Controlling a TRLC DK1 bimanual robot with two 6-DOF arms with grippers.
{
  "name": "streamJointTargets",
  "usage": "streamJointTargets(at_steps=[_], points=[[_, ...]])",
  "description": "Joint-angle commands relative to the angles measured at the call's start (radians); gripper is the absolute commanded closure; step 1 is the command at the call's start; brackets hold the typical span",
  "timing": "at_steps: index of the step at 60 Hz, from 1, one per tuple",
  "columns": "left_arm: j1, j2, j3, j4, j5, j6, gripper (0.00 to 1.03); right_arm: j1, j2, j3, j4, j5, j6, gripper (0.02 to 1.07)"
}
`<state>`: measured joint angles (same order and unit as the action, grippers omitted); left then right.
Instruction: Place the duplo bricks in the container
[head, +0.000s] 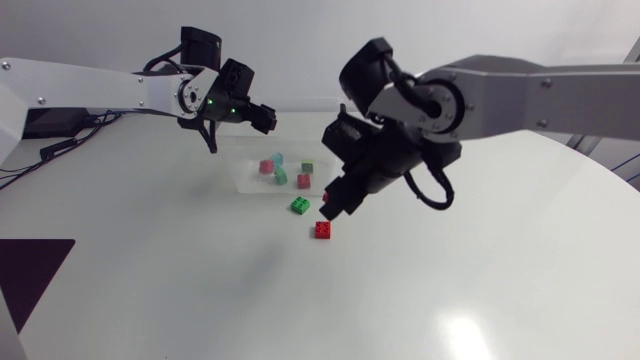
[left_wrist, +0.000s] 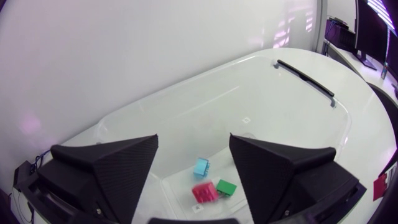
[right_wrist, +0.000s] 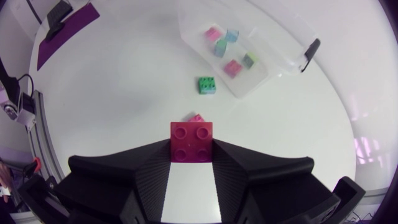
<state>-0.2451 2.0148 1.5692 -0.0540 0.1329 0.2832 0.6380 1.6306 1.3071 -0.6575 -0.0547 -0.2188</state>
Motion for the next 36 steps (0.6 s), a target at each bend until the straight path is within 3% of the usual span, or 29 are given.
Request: streamJointTargets(at_steps=[1, 17, 36], points=[[0.001, -0.053, -0.014, -0.001, -0.003, -0.022, 0.04, -0.024, 0.0, 0.08, -0.024, 0.004, 0.025, 0.81], [-0.008, -0.355, -0.233, -0.066, -0.001, -0.019, 0.04, -0.08, 0.11, 0.297, -0.025, 0.004, 0.035, 0.81], [-0.071, -0.619, -0.551, -0.087, 0.01, 0.042, 0.04, -0.107, 0.281, 0.52, -0.014, 0.016, 0.044, 0.81]])
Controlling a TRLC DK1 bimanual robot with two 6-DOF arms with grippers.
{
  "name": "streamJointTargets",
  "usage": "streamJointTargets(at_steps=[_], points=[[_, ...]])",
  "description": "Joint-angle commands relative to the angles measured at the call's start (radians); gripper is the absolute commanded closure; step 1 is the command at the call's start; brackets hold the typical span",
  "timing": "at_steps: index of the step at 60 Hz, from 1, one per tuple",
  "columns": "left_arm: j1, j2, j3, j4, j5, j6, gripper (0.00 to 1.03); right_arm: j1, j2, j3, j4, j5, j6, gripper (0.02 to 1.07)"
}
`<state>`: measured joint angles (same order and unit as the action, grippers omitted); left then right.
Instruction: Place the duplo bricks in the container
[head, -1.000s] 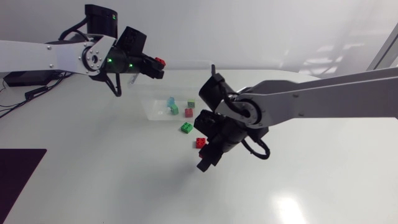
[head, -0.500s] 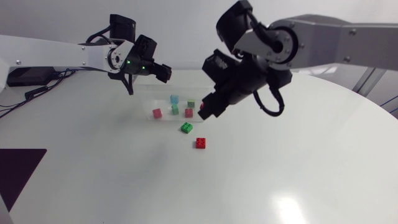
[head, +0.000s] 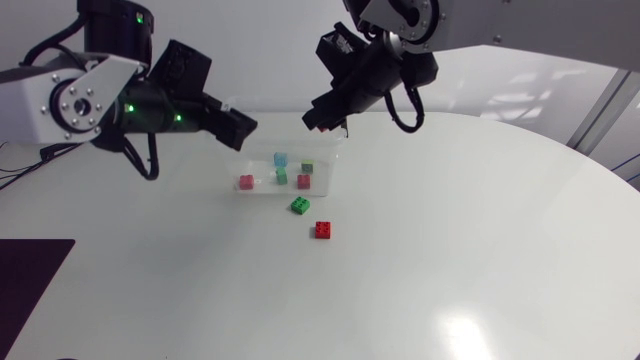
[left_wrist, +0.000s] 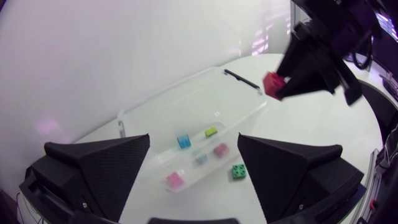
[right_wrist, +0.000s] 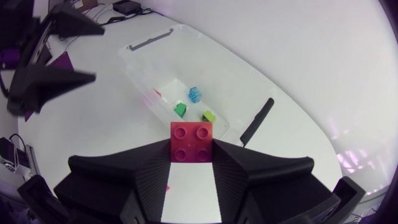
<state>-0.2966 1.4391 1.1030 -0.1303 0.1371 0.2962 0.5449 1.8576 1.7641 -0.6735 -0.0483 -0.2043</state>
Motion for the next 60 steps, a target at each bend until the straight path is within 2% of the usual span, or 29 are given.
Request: streamJointTargets(at_steps=[1, 12, 18, 23, 24, 27, 31, 40, 45, 60], points=[[-0.024, -0.051, -0.1, -0.009, 0.006, 0.031, 0.04, -0.016, 0.063, 0.072, 0.003, 0.01, 0.029, 0.81], [-0.044, -0.069, -0.238, 0.041, 0.035, 0.057, 0.04, -0.042, 0.186, 0.186, 0.008, 0.011, 0.026, 0.8], [-0.053, -0.032, -0.282, 0.083, 0.042, 0.055, 0.04, -0.049, 0.255, 0.25, 0.008, 0.022, 0.022, 0.64], [-0.075, 0.023, -0.299, 0.135, 0.042, 0.049, 0.04, -0.056, 0.302, 0.299, 0.003, 0.036, 0.017, 0.41], [-0.082, 0.043, -0.298, 0.144, 0.042, 0.047, 0.04, -0.057, 0.31, 0.311, -0.001, 0.036, 0.017, 0.33], [-0.096, 0.09, -0.285, 0.159, 0.042, 0.046, 0.04, -0.059, 0.318, 0.328, -0.009, 0.036, 0.019, 0.18], [-0.113, 0.153, -0.265, 0.201, 0.042, 0.037, 0.04, -0.06, 0.304, 0.324, -0.015, 0.036, 0.02, 0.08], [-0.136, 0.3, -0.196, 0.248, 0.042, 0.011, 0.04, -0.063, 0.192, 0.205, 0.009, 0.03, 0.019, 0.07], [-0.142, 0.373, -0.172, 0.307, 0.042, -0.006, 0.05, -0.066, 0.091, 0.083, 0.045, 0.018, 0.017, 0.07], [-0.164, 0.524, -0.114, 0.385, 0.039, -0.049, 0.05, -0.076, -0.202, -0.305, 0.146, -0.013, 0.009, 0.07]])
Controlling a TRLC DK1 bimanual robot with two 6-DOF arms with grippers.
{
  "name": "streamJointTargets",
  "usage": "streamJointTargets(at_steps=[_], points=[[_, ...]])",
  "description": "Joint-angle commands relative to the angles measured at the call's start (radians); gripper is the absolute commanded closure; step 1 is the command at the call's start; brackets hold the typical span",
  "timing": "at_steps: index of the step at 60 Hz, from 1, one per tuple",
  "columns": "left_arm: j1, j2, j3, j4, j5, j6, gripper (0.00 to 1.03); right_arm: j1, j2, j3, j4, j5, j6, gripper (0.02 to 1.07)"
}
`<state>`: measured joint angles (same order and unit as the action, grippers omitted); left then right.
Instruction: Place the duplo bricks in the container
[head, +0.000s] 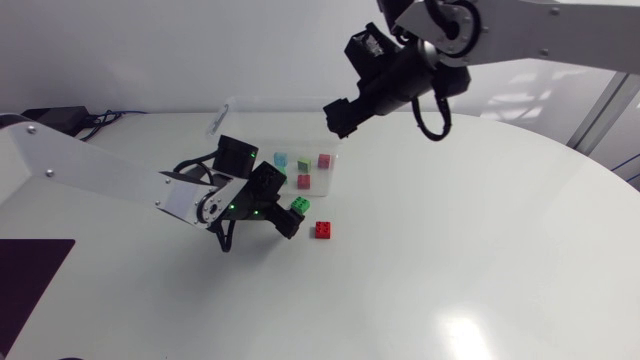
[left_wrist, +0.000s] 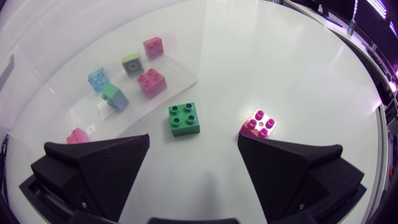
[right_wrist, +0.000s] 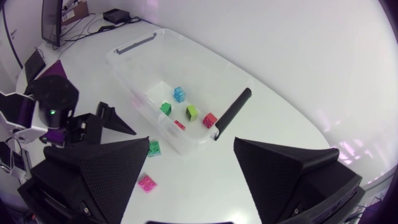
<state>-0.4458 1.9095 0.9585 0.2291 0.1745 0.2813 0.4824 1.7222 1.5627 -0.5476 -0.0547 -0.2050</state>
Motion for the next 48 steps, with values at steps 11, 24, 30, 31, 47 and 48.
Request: streamJointTargets(at_steps=[11, 24, 30, 31, 47, 48], points=[[-0.027, 0.117, 0.043, 0.096, -0.038, -0.076, 0.05, -0.013, -0.2, -0.351, 0.107, -0.031, 0.012, 0.07], [-0.022, 0.161, 0.068, 0.128, -0.07, -0.096, 0.06, 0.028, -0.236, -0.535, 0.192, -0.06, -0.002, 0.07], [-0.019, 0.184, 0.085, 0.139, -0.072, -0.106, 0.07, 0.045, -0.223, -0.579, 0.21, -0.083, -0.025, 0.07], [-0.018, 0.191, 0.091, 0.139, -0.072, -0.111, 0.07, 0.047, -0.22, -0.586, 0.216, -0.085, -0.03, 0.07], [-0.021, 0.238, 0.118, 0.164, -0.07, -0.116, 0.45, 0.073, -0.116, -0.656, 0.301, -0.123, -0.148, 0.07], [-0.021, 0.238, 0.115, 0.168, -0.07, -0.114, 0.52, 0.074, -0.108, -0.656, 0.304, -0.123, -0.157, 0.07]])
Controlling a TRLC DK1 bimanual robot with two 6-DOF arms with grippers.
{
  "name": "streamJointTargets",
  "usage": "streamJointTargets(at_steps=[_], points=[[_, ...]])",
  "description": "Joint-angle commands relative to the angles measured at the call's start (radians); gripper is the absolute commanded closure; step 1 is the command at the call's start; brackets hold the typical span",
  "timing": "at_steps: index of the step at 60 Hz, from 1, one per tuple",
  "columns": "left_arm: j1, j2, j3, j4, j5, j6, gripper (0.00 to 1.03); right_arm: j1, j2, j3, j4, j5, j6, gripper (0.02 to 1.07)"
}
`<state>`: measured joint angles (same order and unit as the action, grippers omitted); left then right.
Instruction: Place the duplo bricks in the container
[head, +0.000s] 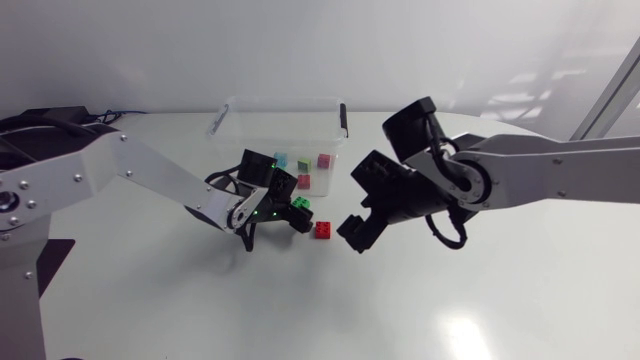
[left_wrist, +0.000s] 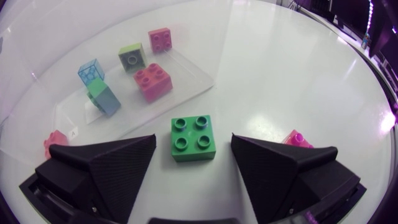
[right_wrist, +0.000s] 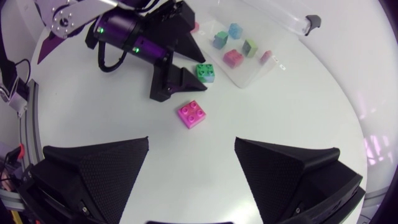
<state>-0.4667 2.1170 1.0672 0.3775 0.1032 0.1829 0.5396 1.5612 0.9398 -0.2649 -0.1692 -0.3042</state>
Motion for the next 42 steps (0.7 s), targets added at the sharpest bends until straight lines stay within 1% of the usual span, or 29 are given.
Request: streamJointTargets(at_steps=[1, 2, 3, 5, 12, 14, 22, 32, 38, 42], points=[[-0.001, 0.032, 0.005, 0.023, 0.001, -0.016, 0.57, 0.017, 0.062, -0.032, 0.026, -0.01, -0.065, 0.07], [-0.001, 0.031, 0.002, 0.028, 0.001, -0.016, 0.62, 0.017, 0.071, -0.03, 0.03, -0.016, -0.076, 0.07], [-0.003, 0.031, -0.003, 0.034, 0.001, -0.016, 0.72, 0.017, 0.082, -0.027, 0.033, -0.027, -0.084, 0.07], [-0.003, 0.029, -0.007, 0.038, 0.001, -0.016, 0.85, 0.016, 0.097, -0.019, 0.039, -0.046, -0.096, 0.07], [-0.004, -0.025, -0.053, 0.041, 0.001, -0.008, 0.87, 0.005, 0.154, 0.017, 0.055, -0.078, -0.164, 0.07], [-0.004, -0.071, -0.085, 0.041, 0.0, 0.0, 0.87, -0.007, 0.178, 0.042, 0.052, -0.098, -0.185, 0.07], [0.0, -0.221, -0.184, 0.037, 0.003, 0.03, 0.87, -0.021, 0.244, 0.116, 0.024, -0.124, -0.237, 0.07], [0.046, -0.436, -0.271, -0.043, 0.021, 0.05, 0.87, -0.006, 0.313, 0.2, -0.019, -0.124, -0.296, 0.07], [0.086, -0.552, -0.308, -0.098, 0.043, 0.052, 0.87, 0.0, 0.342, 0.234, -0.056, -0.127, -0.323, 0.07], [0.106, -0.626, -0.331, -0.112, 0.047, 0.052, 0.87, 0.006, 0.359, 0.251, -0.082, -0.131, -0.339, 0.07]])
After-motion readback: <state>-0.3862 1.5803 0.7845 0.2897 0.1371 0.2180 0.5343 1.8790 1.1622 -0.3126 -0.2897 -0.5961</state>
